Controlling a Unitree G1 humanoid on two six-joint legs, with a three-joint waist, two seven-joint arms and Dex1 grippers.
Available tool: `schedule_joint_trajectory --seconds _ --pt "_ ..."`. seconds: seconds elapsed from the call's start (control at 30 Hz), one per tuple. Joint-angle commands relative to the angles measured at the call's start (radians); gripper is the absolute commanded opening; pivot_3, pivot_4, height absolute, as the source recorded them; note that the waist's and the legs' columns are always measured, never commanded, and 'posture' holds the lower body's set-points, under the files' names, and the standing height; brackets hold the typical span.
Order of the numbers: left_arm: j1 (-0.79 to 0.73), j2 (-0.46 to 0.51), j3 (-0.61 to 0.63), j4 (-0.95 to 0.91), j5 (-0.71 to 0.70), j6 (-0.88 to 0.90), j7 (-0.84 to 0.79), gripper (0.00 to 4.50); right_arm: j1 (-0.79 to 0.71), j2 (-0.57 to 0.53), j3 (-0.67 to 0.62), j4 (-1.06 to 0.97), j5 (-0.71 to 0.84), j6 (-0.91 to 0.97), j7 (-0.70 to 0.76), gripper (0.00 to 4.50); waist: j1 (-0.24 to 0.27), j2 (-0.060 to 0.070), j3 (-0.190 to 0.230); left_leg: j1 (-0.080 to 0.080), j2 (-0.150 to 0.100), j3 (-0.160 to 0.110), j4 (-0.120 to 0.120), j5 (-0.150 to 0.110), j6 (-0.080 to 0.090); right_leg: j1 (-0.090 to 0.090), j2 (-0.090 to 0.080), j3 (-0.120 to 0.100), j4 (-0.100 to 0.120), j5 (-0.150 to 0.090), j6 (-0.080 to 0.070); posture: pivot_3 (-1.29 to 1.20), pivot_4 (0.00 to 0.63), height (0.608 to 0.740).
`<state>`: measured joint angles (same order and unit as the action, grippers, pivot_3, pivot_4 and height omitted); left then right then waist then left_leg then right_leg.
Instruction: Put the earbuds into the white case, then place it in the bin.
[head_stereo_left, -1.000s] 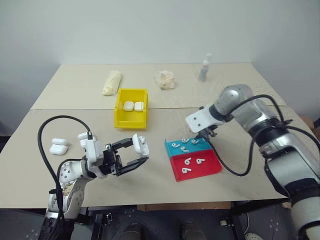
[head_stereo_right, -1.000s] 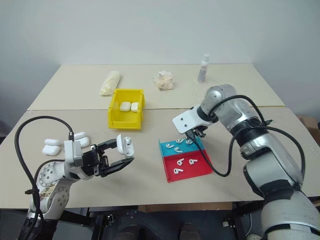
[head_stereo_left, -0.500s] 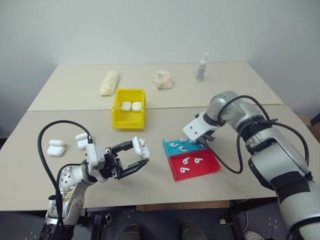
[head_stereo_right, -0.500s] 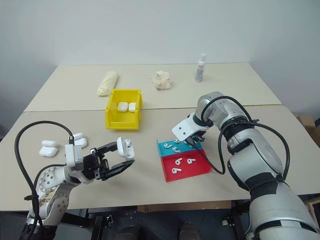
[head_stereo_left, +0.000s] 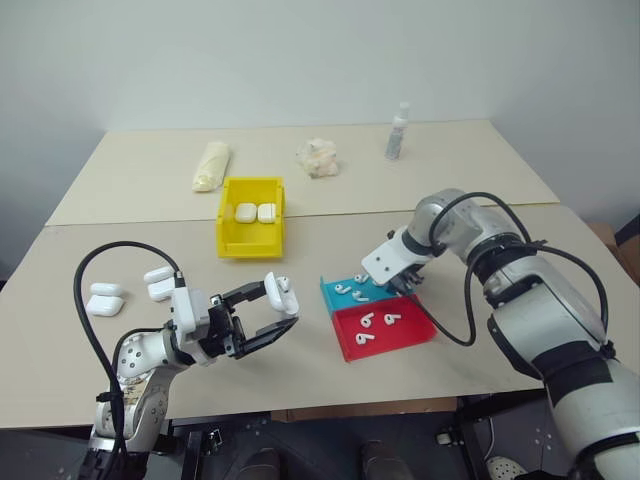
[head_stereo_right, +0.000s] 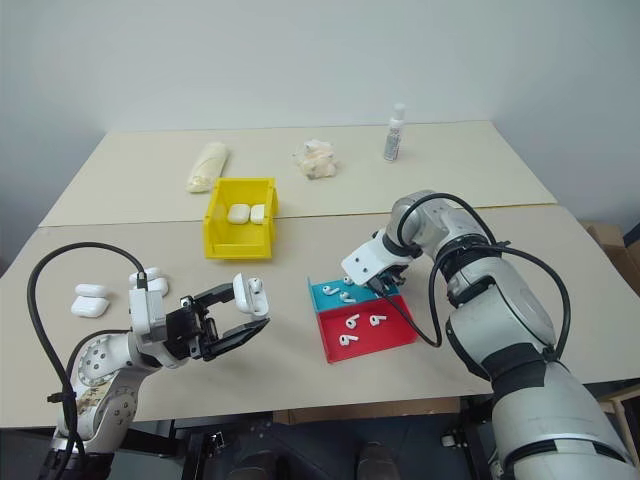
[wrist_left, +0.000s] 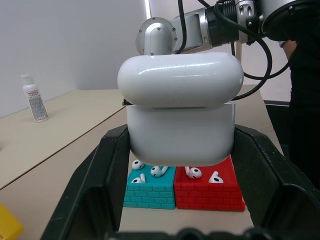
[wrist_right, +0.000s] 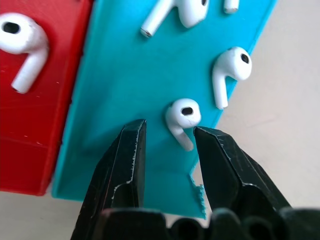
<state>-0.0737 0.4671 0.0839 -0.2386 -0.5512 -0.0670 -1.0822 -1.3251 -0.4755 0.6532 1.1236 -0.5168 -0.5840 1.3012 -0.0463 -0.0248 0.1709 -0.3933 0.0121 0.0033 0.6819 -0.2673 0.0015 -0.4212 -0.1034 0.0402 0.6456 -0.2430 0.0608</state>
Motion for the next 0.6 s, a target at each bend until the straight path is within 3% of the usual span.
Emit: schedule_joint_trajectory --seconds 0.03,0.6 --pt "-0.003 0.008 0.002 -0.037 -0.002 -0.017 0.002 2.75 -0.035 0.006 -0.019 0.004 -0.007 -0.035 -0.022 1.94 0.000 0.000 0.000 0.000 0.000 0.000 0.000 0.000 0.000 0.000 0.000 0.000 0.000 0.000 0.000 0.00 0.150 0.740" --pt "0.002 0.011 -0.001 -0.045 0.001 -0.014 0.009 2.75 -0.049 -0.001 0.006 0.052 -0.074 -0.218 -0.093 1.94 -0.001 0.000 0.000 0.000 0.000 0.000 0.000 0.000 0.000 0.000 0.001 0.000 0.000 0.000 0.000 0.00 0.150 0.740"
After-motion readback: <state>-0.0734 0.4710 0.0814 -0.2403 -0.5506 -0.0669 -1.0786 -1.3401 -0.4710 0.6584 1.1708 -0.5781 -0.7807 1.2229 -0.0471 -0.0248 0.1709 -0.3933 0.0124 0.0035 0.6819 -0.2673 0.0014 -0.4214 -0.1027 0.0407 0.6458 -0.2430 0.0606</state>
